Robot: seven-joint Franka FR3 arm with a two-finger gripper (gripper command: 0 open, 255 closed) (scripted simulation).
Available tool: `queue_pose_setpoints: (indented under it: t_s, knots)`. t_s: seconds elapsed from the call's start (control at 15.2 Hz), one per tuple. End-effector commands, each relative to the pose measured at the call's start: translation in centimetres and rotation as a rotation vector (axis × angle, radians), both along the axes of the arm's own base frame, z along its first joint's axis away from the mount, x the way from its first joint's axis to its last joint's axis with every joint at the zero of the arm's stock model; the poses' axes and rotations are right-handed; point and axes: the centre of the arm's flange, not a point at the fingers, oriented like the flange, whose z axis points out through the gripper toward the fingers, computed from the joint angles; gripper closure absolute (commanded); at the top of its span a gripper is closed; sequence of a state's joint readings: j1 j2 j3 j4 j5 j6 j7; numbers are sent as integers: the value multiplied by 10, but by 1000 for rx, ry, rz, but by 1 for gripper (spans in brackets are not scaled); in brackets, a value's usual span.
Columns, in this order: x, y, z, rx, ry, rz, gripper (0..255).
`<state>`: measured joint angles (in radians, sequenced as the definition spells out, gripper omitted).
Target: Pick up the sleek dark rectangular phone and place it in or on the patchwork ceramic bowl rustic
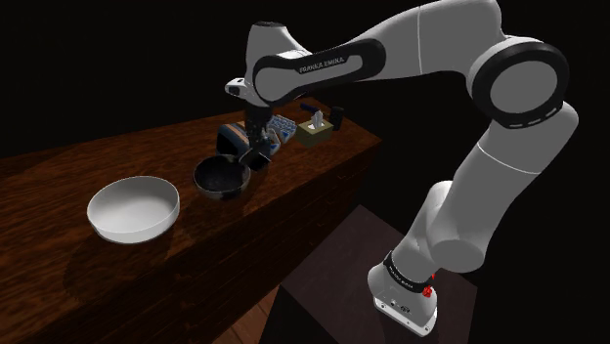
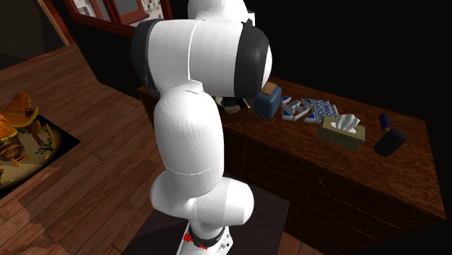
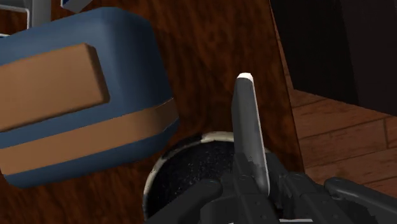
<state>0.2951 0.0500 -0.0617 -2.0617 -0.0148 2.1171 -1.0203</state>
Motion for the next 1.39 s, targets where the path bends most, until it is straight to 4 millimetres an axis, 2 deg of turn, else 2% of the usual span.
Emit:
queue_pose_setpoints:
  t_s: [0.0,0.46,1.32]
  knots:
    - [3,26,0,0,1,0,255]
    - [23,119,4,0,1,0,255]
    - [23,119,-65,0,1,0,255]
